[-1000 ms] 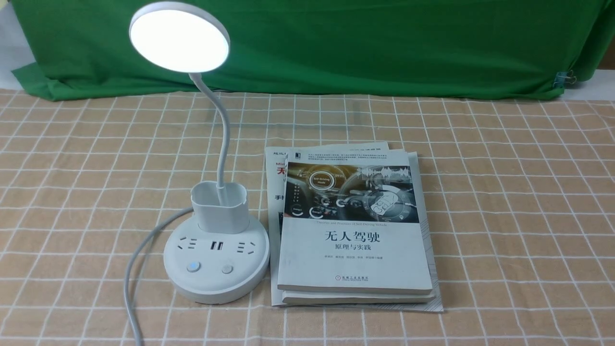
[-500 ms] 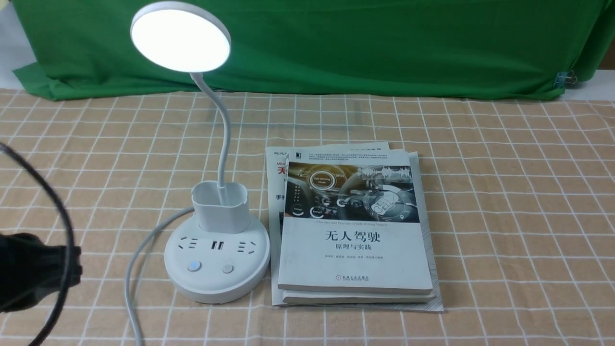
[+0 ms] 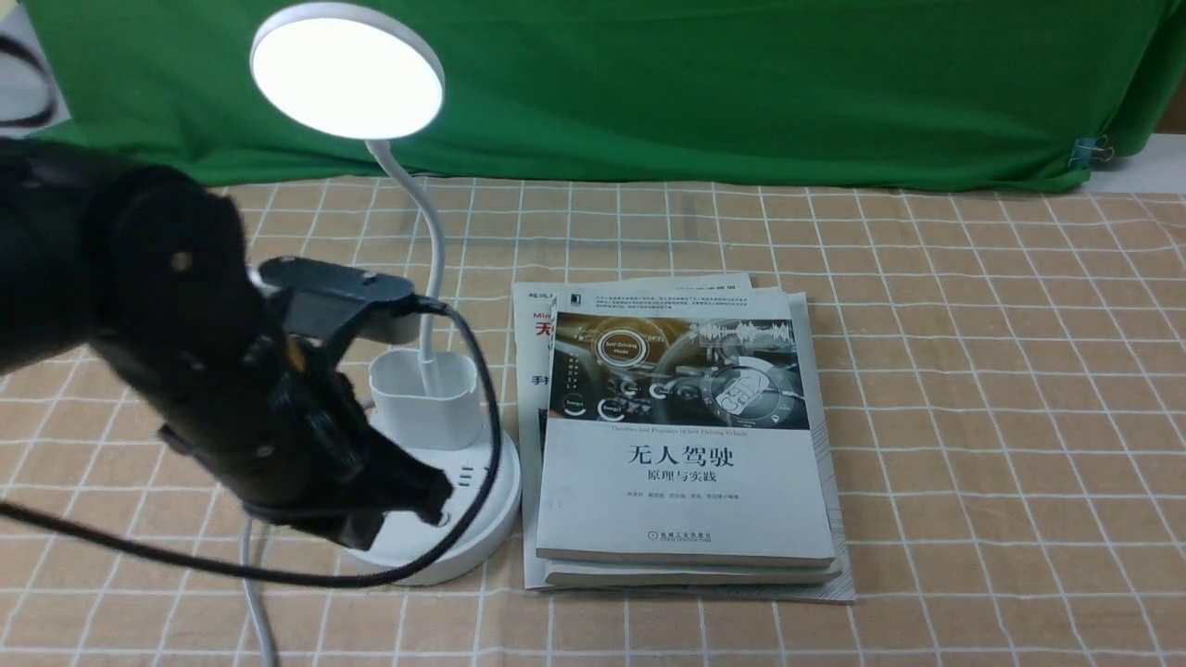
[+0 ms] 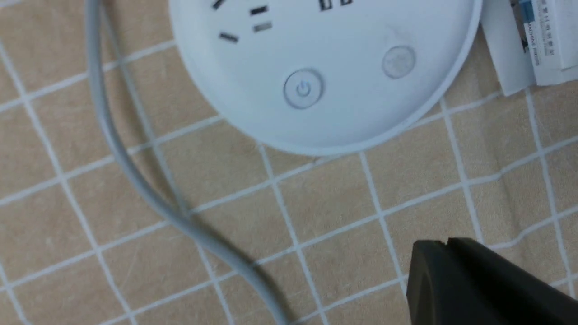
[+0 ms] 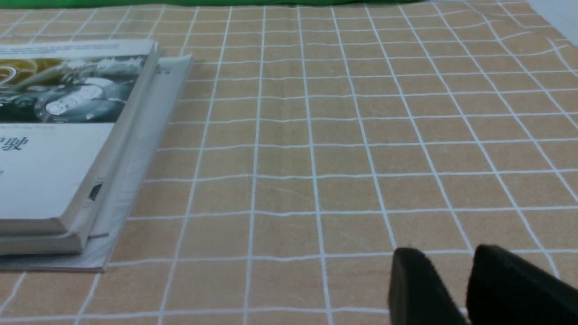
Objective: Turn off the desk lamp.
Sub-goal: Use the left arm to press the button switch on the lamp holder
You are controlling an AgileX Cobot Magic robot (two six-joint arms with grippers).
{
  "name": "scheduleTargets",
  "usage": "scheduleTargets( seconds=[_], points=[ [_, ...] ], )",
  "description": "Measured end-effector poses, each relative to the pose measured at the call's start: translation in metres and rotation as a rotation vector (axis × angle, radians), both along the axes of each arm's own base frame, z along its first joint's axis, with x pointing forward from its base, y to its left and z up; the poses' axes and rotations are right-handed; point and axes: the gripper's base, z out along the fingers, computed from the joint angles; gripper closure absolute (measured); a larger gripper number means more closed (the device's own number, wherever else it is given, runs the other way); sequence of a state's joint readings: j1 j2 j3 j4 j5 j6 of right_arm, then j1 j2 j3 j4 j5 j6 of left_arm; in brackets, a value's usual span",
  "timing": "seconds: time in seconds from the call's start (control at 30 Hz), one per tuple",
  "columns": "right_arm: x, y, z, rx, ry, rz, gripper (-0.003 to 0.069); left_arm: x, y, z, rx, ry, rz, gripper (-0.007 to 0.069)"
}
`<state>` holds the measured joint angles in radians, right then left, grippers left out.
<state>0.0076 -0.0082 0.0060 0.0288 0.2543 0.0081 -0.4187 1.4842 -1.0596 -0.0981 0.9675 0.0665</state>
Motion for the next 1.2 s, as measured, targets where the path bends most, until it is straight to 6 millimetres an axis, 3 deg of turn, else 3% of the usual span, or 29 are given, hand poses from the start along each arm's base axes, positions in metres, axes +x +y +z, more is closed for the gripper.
scheduleTargets(
  seconds=[0.17, 0.37, 0.83, 1.03, 1.2],
  points=[
    [0.000, 0.000, 0.000, 0.000, 0.000, 0.000, 0.0417, 0.032, -0.016, -0.012, 0.023, 0.023, -0.013, 0.0620],
    [0.000, 0.000, 0.000, 0.000, 0.000, 0.000, 0.0417, 0.052, -0.025, -0.028, 0.052, 0.082, -0.018, 0.0620],
    [0.000, 0.000, 0.000, 0.000, 0.000, 0.000, 0.0417, 0.064, -0.033, -0.066, 0.077, 0.165, -0.013, 0.0620],
    [0.000, 0.000, 0.000, 0.000, 0.000, 0.000, 0.0417, 0.066, -0.034, -0.067, 0.077, 0.165, -0.011, 0.0620],
    [0.000, 0.000, 0.000, 0.000, 0.000, 0.000, 0.0417, 0.064, -0.030, -0.053, 0.086, 0.114, 0.005, 0.0620]
  ],
)
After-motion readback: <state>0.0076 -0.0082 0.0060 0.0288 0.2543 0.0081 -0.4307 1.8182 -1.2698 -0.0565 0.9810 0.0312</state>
